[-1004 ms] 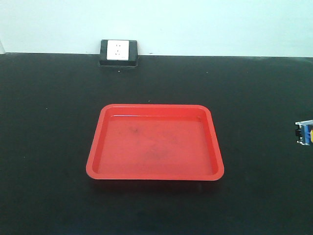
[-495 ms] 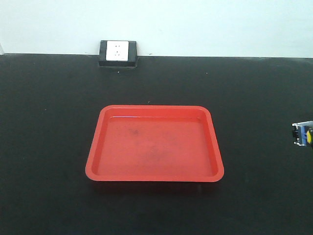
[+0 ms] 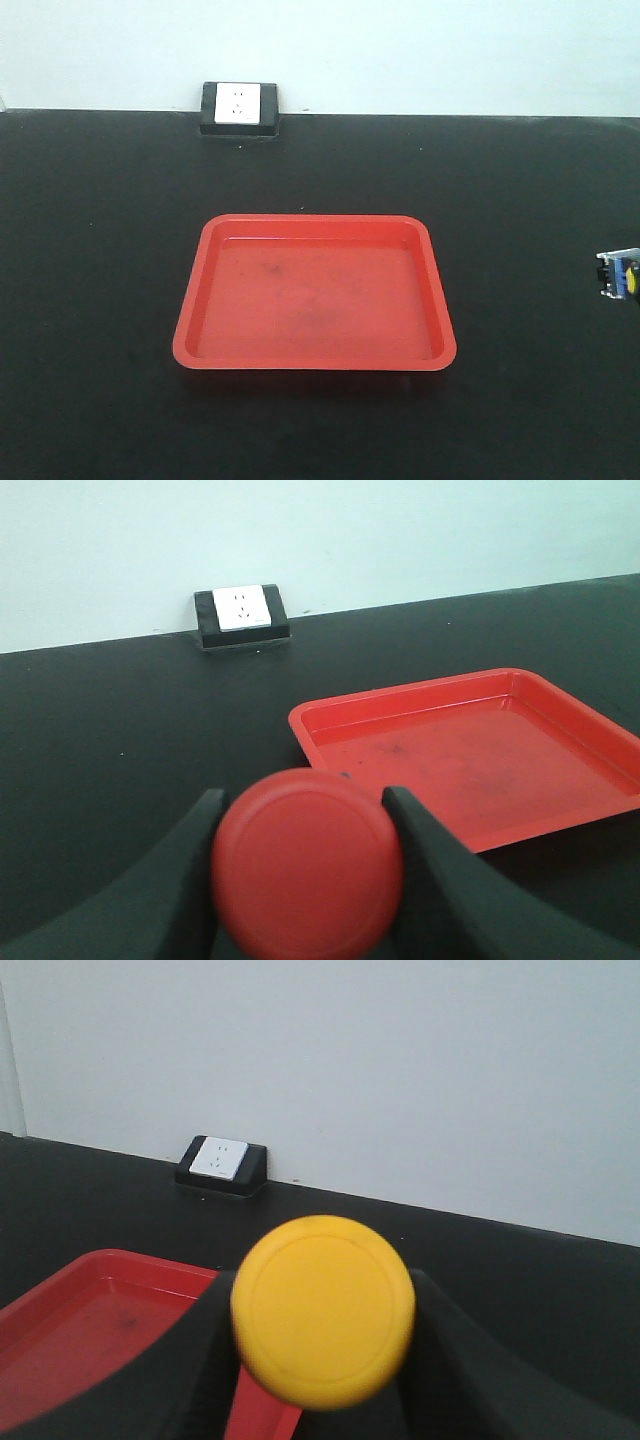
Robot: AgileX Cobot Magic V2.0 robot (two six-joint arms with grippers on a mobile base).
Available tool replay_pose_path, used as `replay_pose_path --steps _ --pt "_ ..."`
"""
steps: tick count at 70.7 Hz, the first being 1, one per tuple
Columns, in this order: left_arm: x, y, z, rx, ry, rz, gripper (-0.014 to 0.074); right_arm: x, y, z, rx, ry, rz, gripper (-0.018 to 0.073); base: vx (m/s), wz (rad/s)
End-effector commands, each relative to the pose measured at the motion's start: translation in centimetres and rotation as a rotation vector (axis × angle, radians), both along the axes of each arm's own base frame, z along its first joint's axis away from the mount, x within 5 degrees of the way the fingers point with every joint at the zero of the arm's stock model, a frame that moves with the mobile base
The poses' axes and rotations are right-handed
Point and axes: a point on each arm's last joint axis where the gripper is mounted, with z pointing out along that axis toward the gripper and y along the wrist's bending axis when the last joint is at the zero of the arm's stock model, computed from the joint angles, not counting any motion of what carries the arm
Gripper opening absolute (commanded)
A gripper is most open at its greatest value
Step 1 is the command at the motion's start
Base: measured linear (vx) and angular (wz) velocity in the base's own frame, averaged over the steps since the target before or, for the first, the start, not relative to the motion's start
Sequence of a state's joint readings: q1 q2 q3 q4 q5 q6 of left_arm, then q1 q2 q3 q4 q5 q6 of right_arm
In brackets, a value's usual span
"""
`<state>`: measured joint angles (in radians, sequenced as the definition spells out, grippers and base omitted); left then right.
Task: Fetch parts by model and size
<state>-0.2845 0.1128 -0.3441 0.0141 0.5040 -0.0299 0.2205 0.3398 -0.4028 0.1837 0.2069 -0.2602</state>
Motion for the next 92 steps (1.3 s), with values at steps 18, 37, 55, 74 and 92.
replay_pose_path --steps 18,37,55,74,92 --pt "0.0 0.0 1.6 -0.032 -0.094 -0.003 -0.0007 0.2 -0.1 1.5 0.016 -0.092 -0.019 -0.0010 0.00 0.00" --pt "0.1 0.0 1.6 -0.034 -0.102 -0.003 -0.0007 0.2 -0.1 1.5 0.016 -0.092 -0.019 -0.0010 0.00 0.00" --pt "0.2 -0.1 2.8 -0.053 -0.117 -0.006 -0.0007 0.2 -0.1 1.5 0.016 -0.093 -0.019 -0.0010 0.00 0.00" --pt "4.7 -1.4 8.1 -0.010 -0.005 -0.002 -0.0007 0.2 -0.1 1.5 0.016 -0.093 -0.019 -0.0010 0.00 0.00" --pt "12.2 -3.7 10.2 0.036 0.191 -0.004 -0.0007 0.2 -0.1 1.5 0.017 -0.095 -0.019 -0.0010 0.00 0.00"
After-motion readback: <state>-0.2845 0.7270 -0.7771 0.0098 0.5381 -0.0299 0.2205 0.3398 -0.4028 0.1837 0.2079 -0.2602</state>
